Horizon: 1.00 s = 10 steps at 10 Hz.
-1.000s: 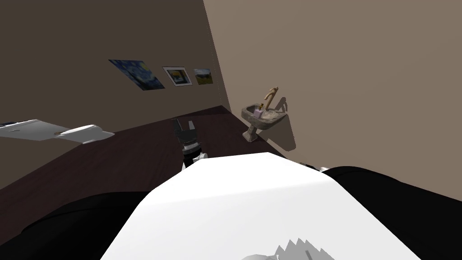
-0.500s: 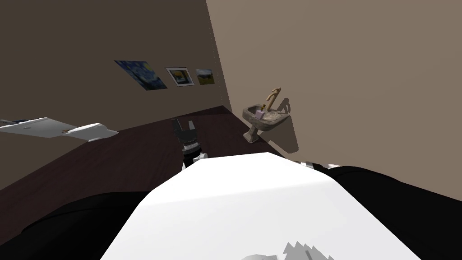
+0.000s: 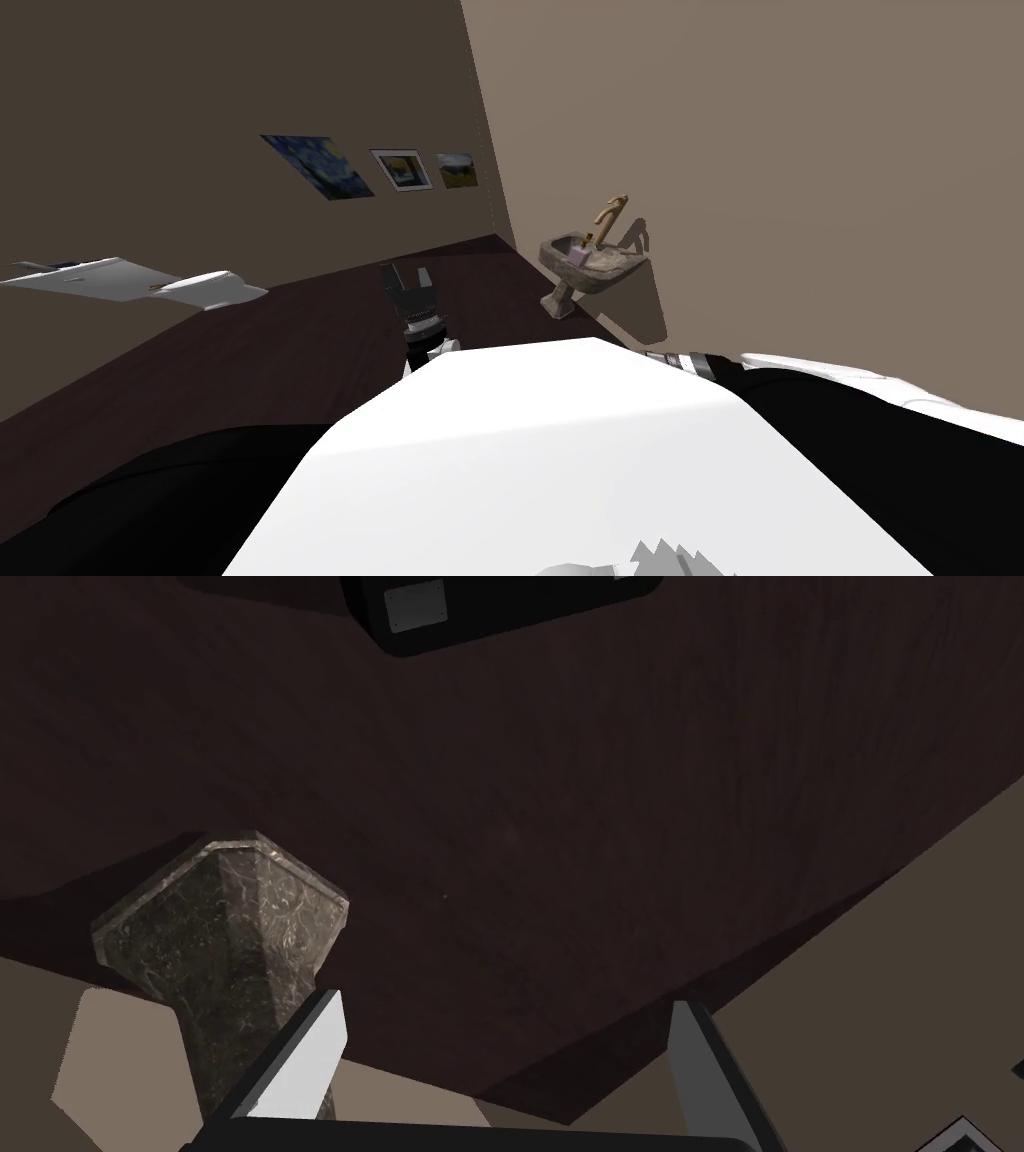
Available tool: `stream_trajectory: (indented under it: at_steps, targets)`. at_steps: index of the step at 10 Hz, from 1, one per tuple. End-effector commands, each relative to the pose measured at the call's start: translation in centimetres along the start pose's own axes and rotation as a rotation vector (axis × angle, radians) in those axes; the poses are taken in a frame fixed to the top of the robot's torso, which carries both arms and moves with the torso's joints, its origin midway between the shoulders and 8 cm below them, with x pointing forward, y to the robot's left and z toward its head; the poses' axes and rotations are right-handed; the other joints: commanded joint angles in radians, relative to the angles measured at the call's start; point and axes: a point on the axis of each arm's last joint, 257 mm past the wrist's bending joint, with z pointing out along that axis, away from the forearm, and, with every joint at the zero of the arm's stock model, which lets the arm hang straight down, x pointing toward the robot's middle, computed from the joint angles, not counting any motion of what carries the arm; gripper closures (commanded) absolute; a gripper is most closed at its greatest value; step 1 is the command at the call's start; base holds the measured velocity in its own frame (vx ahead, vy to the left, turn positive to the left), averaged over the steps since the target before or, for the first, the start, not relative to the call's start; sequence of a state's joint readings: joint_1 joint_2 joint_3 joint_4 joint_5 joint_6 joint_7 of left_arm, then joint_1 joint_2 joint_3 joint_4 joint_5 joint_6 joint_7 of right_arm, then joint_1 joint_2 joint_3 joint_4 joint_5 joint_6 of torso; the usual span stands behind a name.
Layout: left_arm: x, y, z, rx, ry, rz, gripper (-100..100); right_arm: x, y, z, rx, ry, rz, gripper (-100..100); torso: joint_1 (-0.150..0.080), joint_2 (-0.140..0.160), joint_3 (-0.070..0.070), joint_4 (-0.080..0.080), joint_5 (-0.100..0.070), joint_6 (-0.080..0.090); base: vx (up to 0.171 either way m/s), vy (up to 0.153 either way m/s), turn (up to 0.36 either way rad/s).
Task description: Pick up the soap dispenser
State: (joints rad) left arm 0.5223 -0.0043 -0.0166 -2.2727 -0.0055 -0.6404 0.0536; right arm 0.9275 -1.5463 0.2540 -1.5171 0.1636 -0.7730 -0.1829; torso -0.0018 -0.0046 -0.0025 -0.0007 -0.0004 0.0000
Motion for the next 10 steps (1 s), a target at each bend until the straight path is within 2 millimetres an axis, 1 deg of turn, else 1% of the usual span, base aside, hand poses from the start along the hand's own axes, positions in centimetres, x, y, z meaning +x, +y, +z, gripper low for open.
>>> stream_trajectory:
  at_steps: [1, 2, 3, 4, 5, 6, 7, 8, 9, 10]
  targets:
    - [0.0, 0.0, 0.0, 0.000, 0.000, 0.000, 0, -0.6, -1.4, -1.3, 0.038, 0.032, -0.017, -100, 0.000, 0.000, 0.000, 0.000, 0.000, 0.000, 0.077, -0.026, 0.052]
    - [0.0, 0.0, 0.0, 0.000, 0.000, 0.000, 0, -1.1, -1.6, -1.7, 0.050, 0.051, -0.039, -100, -0.001, -0.001, 0.000, 0.000, 0.000, 0.000, 0.065, -0.027, 0.030]
    - [0.0, 0.0, 0.0, 0.000, 0.000, 0.000, 0, -1.6, -2.6, -2.8, 0.079, 0.069, -0.047, -100, -0.001, 0.000, 0.000, 0.000, 0.000, 0.000, 0.086, -0.037, 0.052]
    - [0.0, 0.0, 0.0, 0.000, 0.000, 0.000, 0, -2.1, -2.8, -3.2, 0.089, 0.085, -0.066, -100, -0.002, -0.001, -0.001, 0.000, 0.000, 0.000, 0.081, -0.023, 0.033]
    - [0.0, 0.0, 0.0, 0.000, 0.000, 0.000, 0, -2.9, -3.7, -4.3, 0.119, 0.103, -0.077, -100, -0.001, -0.001, -0.001, 0.000, 0.000, 0.000, 0.096, -0.022, 0.050]
    - [0.0, 0.0, 0.0, 0.000, 0.000, 0.000, 0, -3.3, -3.8, -4.6, 0.128, 0.116, -0.094, -100, -0.001, -0.002, -0.001, 0.000, 0.000, 0.000, 0.082, -0.026, 0.030]
    - [0.0, 0.0, 0.0, 0.000, 0.000, 0.000, 0, -4.2, -4.6, -5.6, 0.155, 0.129, -0.103, -100, -0.001, -0.002, -0.001, 0.000, 0.000, 0.000, 0.099, -0.026, 0.054]
    - [0.0, 0.0, 0.0, 0.000, 0.000, 0.000, 0, -4.7, -4.7, -6.0, 0.166, 0.144, -0.122, -100, -0.001, -0.002, -0.001, -0.001, 0.000, 0.000, 0.083, -0.029, 0.030]
    - [0.0, 0.0, 0.0, 0.000, 0.000, 0.000, 0, -6.0, -5.4, -7.3, 0.198, 0.162, -0.140, -100, -0.001, -0.002, -0.001, -0.001, 0.000, 0.000, 0.114, -0.025, 0.047]
    - [0.0, 0.0, 0.0, 0.000, 0.000, 0.000, 0, -6.3, -5.4, -7.5, 0.204, 0.170, -0.151, -100, -0.001, -0.003, -0.002, -0.001, 0.000, 0.000, 0.101, -0.022, 0.032]
